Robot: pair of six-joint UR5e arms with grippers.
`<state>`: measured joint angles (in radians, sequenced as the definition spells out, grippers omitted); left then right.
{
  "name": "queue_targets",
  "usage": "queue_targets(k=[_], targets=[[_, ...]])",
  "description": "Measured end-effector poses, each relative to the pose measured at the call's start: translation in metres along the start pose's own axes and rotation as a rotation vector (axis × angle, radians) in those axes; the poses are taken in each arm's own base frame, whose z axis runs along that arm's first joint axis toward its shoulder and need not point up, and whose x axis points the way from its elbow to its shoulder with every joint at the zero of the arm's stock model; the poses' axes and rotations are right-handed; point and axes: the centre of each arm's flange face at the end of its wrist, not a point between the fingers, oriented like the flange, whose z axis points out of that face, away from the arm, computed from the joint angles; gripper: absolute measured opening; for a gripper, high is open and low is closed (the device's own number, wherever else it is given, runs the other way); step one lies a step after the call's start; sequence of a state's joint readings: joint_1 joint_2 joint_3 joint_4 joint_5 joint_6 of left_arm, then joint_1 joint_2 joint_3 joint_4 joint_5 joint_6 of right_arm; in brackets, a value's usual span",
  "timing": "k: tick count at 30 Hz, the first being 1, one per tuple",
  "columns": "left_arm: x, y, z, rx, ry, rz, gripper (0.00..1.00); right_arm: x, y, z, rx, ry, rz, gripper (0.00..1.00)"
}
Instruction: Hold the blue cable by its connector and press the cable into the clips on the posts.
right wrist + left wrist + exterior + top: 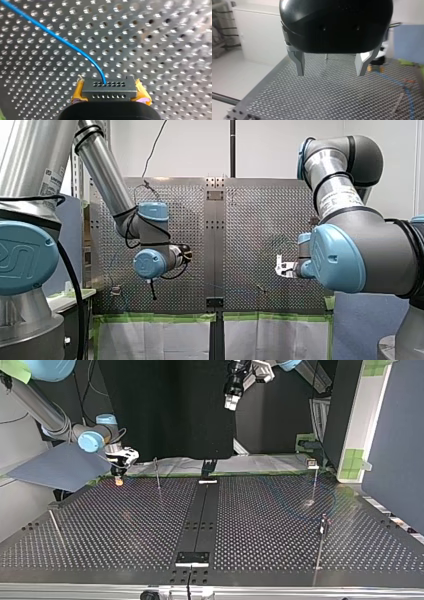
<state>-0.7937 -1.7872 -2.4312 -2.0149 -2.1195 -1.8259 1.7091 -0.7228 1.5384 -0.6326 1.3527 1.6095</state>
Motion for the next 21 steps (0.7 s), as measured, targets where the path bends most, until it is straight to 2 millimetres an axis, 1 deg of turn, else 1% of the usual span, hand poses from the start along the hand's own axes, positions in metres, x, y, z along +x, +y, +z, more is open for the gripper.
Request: queue_targets(k=[11,21], targets=[[0.014,0.023,-0.031,-0.007,0.077,0.044,1.0,0.029,-0.02,-0.022,0.044,0.08,0.04,0.0],[0.015,0.026,-0.033,-0.009,0.083,0.047,1.0,0.032,-0.023,-0.024,0.049,0.089,0.037,0.0]])
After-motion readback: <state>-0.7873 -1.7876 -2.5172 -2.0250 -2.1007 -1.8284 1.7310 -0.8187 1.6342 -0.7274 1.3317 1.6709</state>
